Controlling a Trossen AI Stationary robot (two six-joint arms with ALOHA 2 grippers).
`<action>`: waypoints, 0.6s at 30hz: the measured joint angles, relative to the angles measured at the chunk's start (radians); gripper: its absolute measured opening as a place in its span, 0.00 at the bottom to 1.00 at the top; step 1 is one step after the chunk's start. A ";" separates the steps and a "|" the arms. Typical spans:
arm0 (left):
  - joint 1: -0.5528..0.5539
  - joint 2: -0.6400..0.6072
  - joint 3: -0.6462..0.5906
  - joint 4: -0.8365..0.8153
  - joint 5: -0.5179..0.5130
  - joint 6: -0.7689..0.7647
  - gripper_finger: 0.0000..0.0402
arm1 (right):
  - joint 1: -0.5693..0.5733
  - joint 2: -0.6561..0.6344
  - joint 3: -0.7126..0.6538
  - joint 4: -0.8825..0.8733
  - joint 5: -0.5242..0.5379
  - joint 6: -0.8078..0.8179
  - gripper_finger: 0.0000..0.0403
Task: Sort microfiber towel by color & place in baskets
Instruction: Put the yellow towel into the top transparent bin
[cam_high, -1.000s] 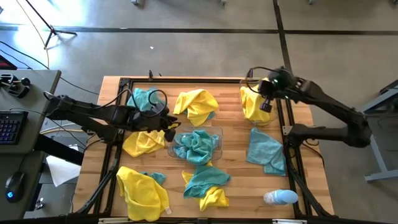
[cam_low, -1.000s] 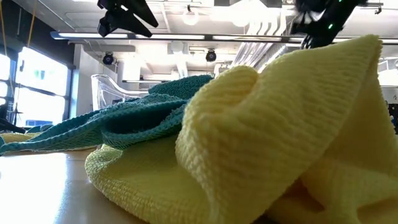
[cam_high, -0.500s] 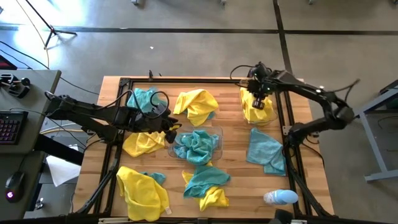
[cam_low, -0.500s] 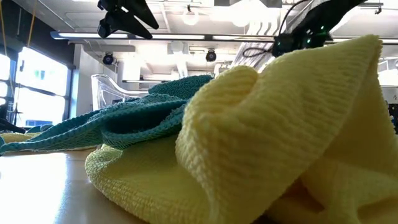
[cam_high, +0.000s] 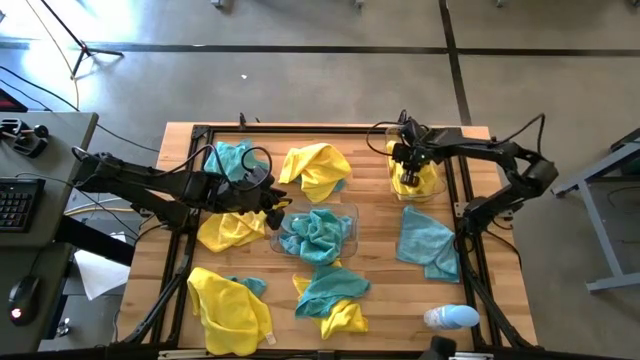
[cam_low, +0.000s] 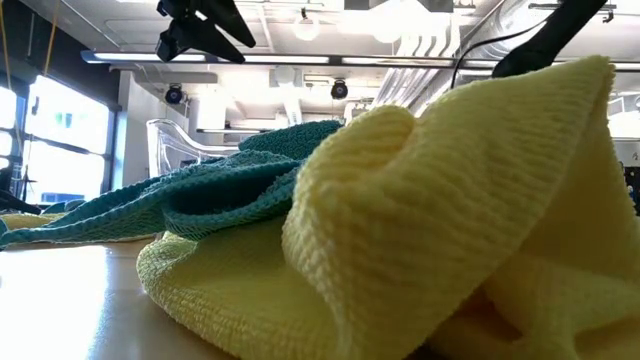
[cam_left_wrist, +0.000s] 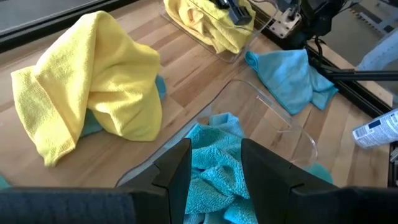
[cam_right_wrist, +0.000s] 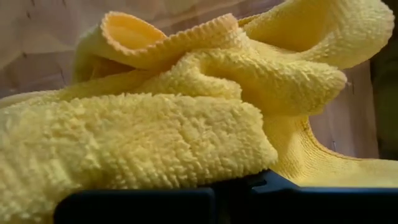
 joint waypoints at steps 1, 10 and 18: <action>0.000 0.000 0.000 0.000 0.000 -0.005 0.32 | 0.000 -0.001 -0.013 0.020 0.000 -0.006 0.00; 0.000 0.000 0.000 0.000 0.000 -0.008 0.32 | -0.001 -0.001 -0.038 0.049 -0.024 0.019 0.06; 0.000 0.000 0.000 0.000 0.000 -0.008 0.32 | 0.000 0.000 0.034 -0.074 -0.028 0.083 0.29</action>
